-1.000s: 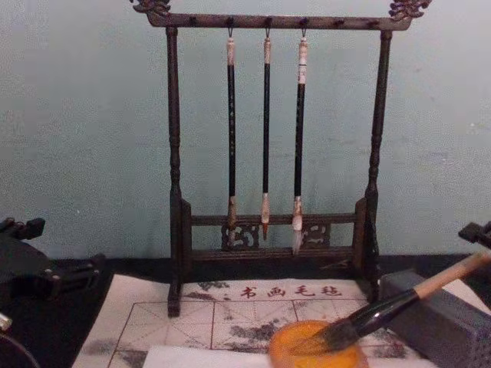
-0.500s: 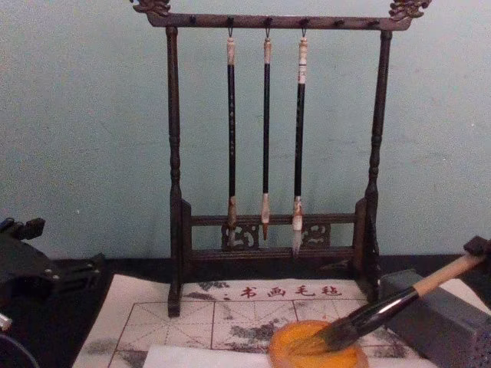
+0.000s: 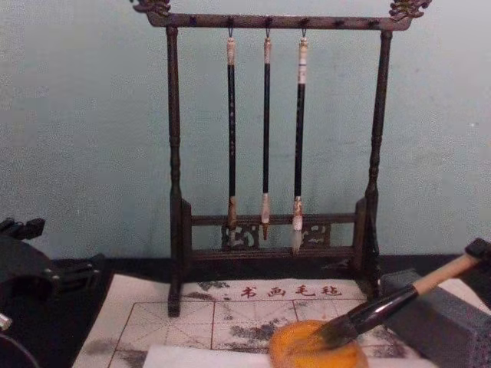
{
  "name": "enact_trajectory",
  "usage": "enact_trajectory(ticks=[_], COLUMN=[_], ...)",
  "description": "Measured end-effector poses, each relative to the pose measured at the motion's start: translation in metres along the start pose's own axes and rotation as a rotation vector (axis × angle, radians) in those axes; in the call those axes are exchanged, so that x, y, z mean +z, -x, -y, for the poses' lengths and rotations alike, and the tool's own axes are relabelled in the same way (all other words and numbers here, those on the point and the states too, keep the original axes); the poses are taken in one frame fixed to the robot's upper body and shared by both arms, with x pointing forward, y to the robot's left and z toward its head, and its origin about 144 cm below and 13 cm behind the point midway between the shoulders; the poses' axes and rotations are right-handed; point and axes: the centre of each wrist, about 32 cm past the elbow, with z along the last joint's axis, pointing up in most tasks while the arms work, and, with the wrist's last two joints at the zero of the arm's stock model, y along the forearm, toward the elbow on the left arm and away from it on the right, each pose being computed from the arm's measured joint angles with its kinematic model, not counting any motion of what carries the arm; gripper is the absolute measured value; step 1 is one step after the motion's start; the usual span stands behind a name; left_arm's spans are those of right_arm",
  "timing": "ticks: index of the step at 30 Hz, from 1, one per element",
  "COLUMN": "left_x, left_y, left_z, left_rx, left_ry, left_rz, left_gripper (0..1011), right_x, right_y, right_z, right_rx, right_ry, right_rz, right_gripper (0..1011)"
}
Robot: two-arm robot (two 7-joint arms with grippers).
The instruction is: Pick up the brush from the inkstone, write on the paper, then place the brush back to its original position.
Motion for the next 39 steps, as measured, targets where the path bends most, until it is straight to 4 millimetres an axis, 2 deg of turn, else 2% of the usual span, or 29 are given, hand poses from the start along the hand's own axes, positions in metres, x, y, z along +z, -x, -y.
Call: enact_trajectory(ticks=[22,39], left_x=[0.0,0.0], left_y=[0.0,0.0], left_z=[0.0,0.0], left_rx=[0.0,0.0], left_ry=[0.0,0.0], left_rz=[0.0,0.0], left_gripper=[1001,1001], right_x=[0.004,0.032], right_y=[0.0,0.02], right_z=[0.003,0.022], right_rx=[0.046,0.144], right_ry=[-0.036,-0.078], right_rz=[-0.02,0.024], right_gripper=[181,181])
